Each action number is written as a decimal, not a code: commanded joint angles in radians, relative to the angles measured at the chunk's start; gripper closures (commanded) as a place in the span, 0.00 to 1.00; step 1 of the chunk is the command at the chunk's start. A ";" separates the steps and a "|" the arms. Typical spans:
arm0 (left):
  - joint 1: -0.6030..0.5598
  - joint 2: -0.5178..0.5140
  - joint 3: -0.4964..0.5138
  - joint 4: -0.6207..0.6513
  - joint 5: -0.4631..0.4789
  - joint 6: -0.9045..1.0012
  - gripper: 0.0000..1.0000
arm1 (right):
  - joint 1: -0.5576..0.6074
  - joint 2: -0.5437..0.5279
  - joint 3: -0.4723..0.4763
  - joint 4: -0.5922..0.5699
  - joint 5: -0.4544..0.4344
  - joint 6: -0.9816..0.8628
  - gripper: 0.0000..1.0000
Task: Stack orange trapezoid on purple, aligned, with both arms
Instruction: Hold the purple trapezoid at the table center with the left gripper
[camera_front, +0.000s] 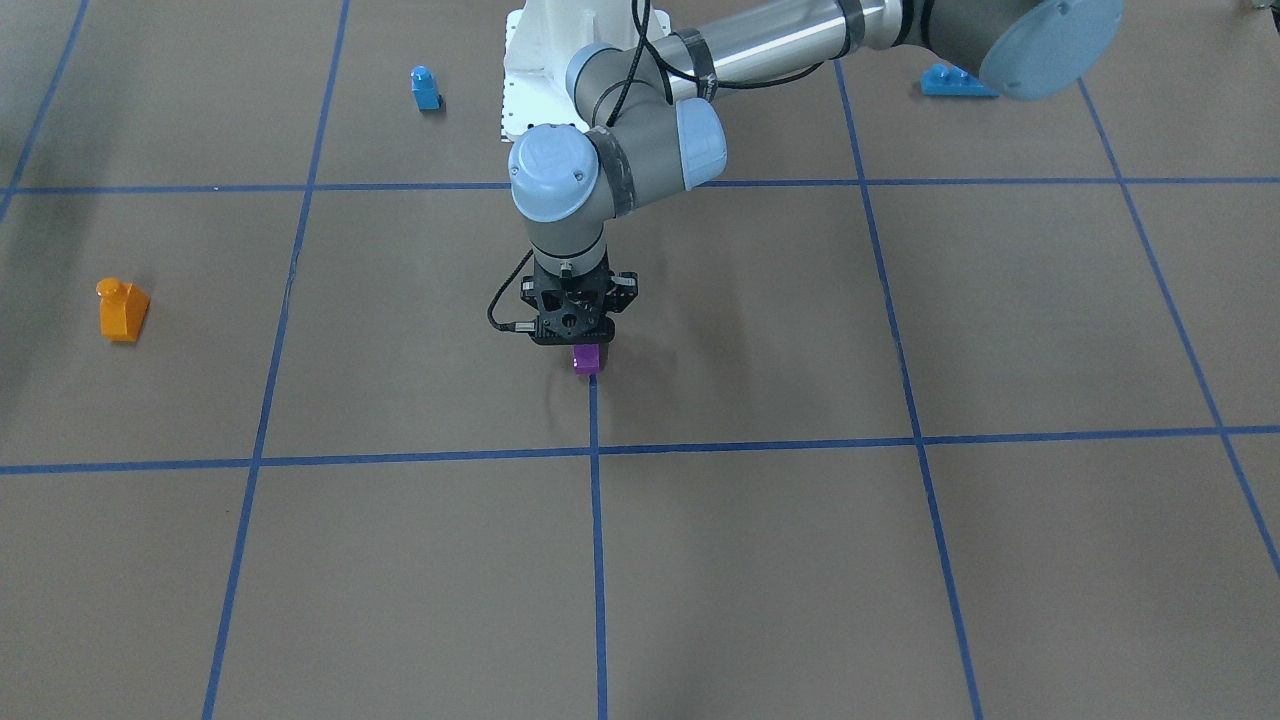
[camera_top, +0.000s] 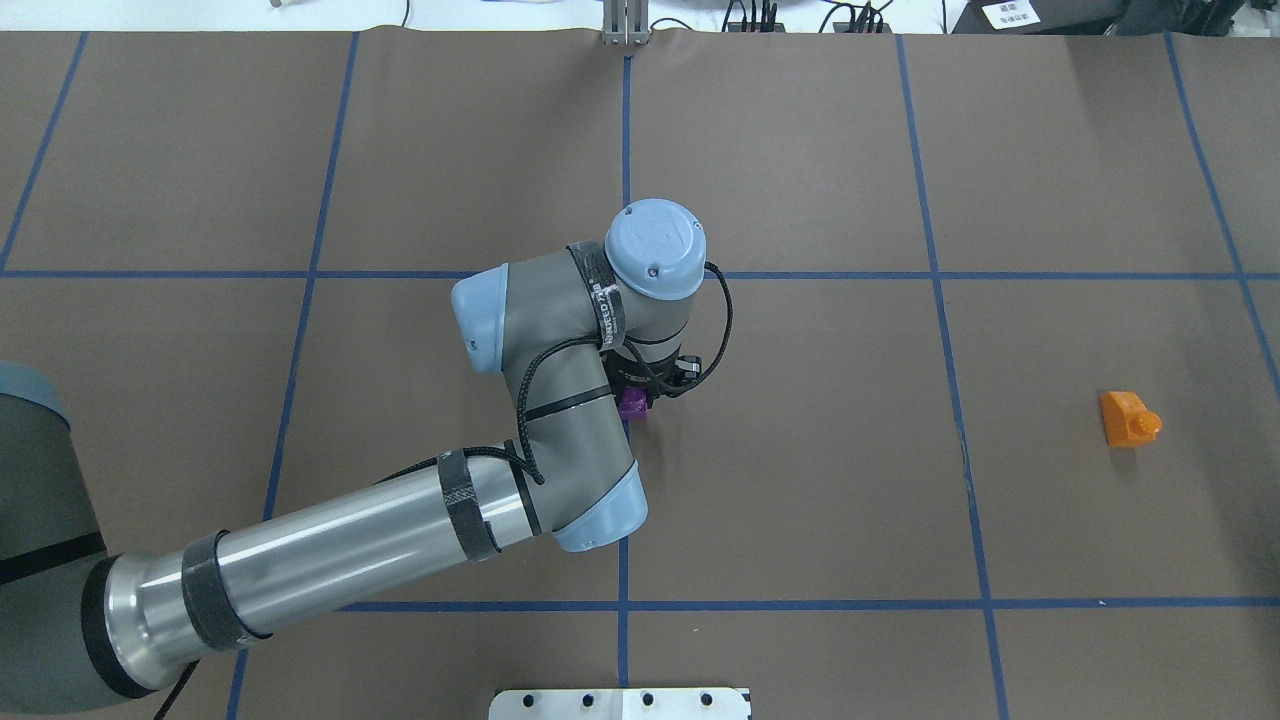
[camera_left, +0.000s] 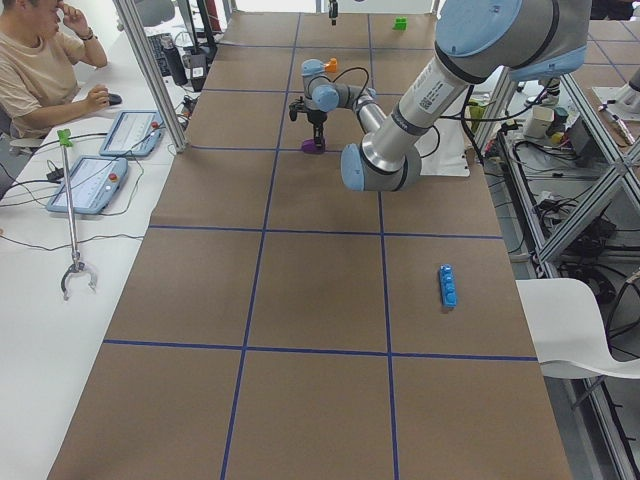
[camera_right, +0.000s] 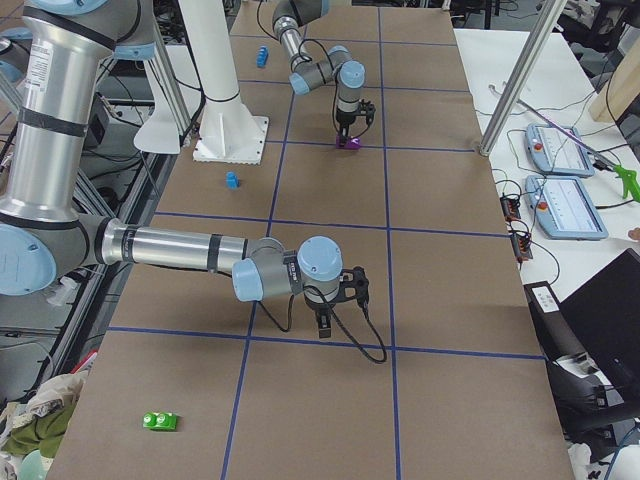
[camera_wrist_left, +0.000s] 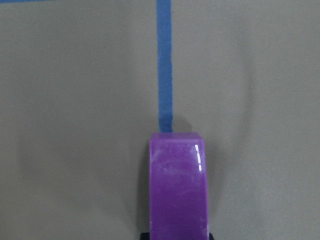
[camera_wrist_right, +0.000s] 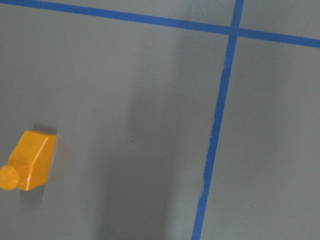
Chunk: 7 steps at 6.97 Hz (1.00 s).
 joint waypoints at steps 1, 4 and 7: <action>0.000 0.002 0.009 -0.004 -0.001 -0.002 0.86 | -0.002 0.000 -0.001 0.000 0.000 0.000 0.00; -0.002 0.002 0.009 -0.004 -0.006 -0.008 0.55 | -0.003 0.002 -0.001 0.000 0.000 0.000 0.00; -0.003 0.000 0.007 -0.009 -0.006 -0.014 0.00 | -0.003 0.002 0.001 0.000 0.000 0.000 0.00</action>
